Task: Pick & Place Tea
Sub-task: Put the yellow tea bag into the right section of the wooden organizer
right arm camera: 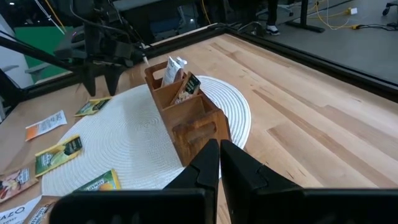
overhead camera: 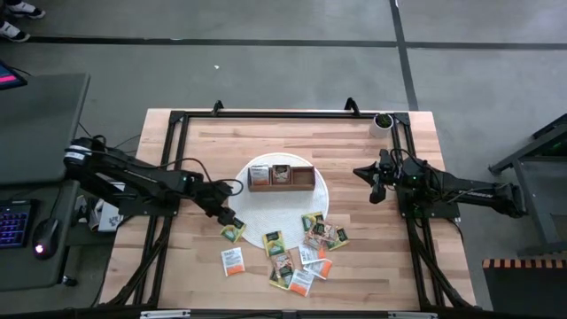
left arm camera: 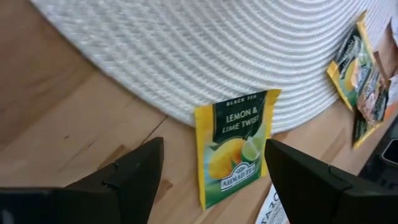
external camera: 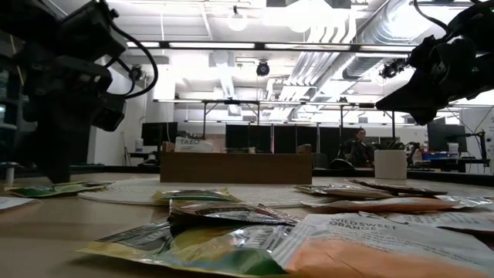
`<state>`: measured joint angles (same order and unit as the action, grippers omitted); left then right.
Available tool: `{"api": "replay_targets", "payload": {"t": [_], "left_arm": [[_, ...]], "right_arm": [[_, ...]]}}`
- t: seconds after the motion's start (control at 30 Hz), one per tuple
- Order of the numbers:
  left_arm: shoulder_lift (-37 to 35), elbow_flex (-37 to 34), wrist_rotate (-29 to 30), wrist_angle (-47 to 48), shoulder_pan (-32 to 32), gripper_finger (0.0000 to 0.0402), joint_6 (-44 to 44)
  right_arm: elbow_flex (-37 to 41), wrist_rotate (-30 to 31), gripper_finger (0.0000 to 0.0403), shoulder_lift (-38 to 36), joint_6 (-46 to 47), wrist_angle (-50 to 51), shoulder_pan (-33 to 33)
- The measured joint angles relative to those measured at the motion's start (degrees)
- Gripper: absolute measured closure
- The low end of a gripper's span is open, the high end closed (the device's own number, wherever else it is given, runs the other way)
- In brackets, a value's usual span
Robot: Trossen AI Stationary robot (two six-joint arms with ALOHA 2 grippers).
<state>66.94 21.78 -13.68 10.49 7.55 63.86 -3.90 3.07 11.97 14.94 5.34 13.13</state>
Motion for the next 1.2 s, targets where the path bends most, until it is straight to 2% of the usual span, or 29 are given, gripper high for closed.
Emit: {"api": "replay_targets", "payload": {"t": [0.47,0.83,1.2], "left_arm": [[3.37,0.07,-2.01,-5.24,0.00,0.0124,0.25],[3.45,0.07,-2.84,-5.16,-0.02,0.0125,-0.13],[3.56,-0.04,-3.98,-4.71,-0.02,0.0184,0.16]], "right_arm": [[0.00,-0.02,0.0391,0.02,0.00,0.00,0.01],[0.00,-0.02,0.0391,0.02,0.00,0.00,0.00],[0.00,-0.02,0.0391,0.02,0.00,0.00,0.01]]}}
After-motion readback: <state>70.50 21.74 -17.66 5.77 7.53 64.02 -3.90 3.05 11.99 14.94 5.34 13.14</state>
